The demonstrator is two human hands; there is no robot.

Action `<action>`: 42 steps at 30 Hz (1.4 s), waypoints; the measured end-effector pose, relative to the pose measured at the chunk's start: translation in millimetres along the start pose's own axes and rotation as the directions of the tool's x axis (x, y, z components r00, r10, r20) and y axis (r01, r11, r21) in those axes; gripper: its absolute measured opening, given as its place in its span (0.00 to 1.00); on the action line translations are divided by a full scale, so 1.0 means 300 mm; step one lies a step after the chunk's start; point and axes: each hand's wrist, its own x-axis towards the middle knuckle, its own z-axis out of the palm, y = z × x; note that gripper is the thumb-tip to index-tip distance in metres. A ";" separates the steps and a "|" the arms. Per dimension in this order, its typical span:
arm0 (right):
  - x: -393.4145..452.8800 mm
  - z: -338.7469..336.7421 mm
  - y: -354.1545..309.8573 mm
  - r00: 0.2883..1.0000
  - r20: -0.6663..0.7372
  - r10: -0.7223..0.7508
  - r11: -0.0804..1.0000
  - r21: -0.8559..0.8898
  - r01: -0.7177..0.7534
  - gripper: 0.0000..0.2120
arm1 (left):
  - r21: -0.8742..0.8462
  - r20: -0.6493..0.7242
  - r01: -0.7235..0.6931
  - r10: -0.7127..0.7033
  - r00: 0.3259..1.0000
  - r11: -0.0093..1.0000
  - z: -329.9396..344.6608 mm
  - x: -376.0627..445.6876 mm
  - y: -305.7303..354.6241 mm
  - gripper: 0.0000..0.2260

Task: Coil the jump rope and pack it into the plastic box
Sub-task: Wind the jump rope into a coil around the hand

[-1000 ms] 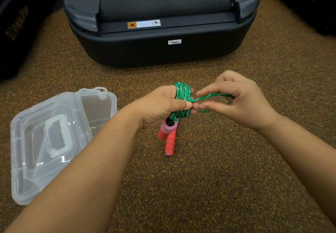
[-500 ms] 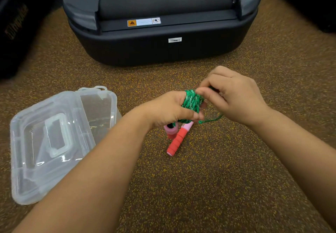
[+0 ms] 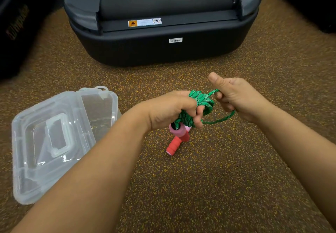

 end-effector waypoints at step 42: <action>-0.084 0.197 0.086 0.960 -0.032 -0.280 0.845 -0.482 0.230 0.17 | -0.395 -0.748 -0.569 0.107 0.655 0.721 -0.058 0.048 0.034 0.09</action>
